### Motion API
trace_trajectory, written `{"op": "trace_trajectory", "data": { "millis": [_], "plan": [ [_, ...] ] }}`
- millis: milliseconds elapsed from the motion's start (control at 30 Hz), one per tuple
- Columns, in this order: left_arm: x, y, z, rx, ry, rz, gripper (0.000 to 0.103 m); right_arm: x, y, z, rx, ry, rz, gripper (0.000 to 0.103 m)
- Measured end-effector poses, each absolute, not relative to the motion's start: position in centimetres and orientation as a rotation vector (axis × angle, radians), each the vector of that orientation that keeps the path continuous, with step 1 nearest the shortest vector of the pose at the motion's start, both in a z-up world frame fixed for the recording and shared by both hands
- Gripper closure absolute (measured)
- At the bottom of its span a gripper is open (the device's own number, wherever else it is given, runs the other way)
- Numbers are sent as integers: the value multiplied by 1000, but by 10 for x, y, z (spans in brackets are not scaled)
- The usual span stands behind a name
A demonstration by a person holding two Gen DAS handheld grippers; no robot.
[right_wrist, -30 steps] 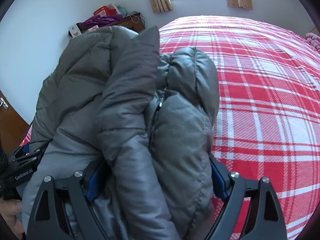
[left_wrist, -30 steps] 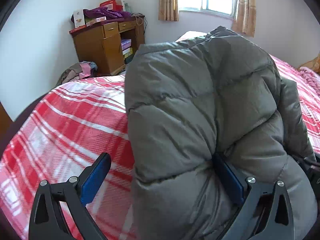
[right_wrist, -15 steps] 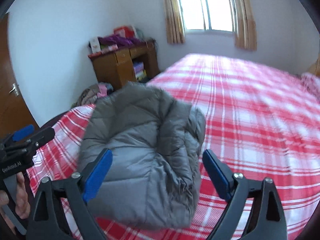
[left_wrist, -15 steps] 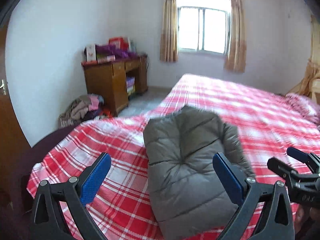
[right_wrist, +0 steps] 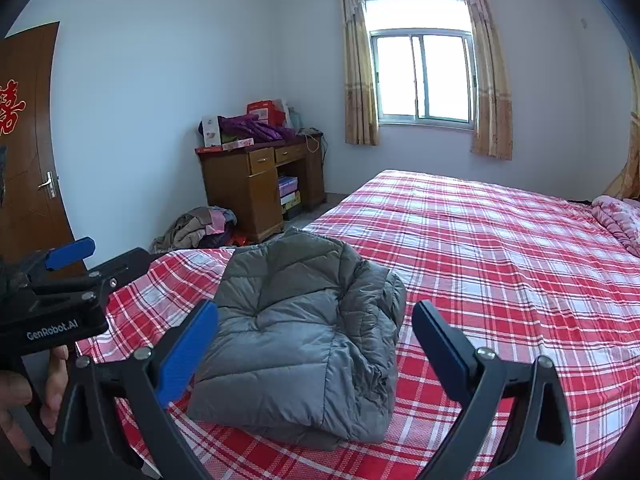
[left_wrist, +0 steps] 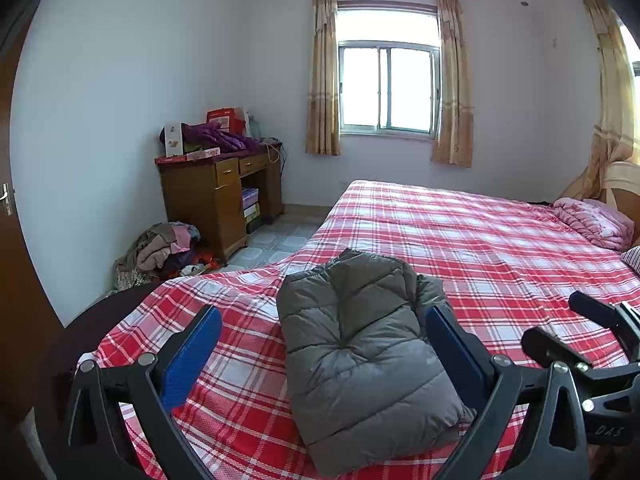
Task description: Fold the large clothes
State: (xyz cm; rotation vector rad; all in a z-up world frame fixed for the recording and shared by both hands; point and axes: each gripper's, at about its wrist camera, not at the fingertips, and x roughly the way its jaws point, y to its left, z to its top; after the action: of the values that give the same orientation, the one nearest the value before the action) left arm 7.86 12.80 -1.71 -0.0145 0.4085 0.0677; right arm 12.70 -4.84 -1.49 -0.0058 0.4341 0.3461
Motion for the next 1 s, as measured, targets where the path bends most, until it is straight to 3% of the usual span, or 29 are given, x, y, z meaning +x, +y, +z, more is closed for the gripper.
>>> {"op": "trace_trajectory", "data": {
  "millis": [1000],
  "plan": [
    [81,127,-23,-7,417,78,1,116,-49,-15,1,428,359,4]
  ]
}}
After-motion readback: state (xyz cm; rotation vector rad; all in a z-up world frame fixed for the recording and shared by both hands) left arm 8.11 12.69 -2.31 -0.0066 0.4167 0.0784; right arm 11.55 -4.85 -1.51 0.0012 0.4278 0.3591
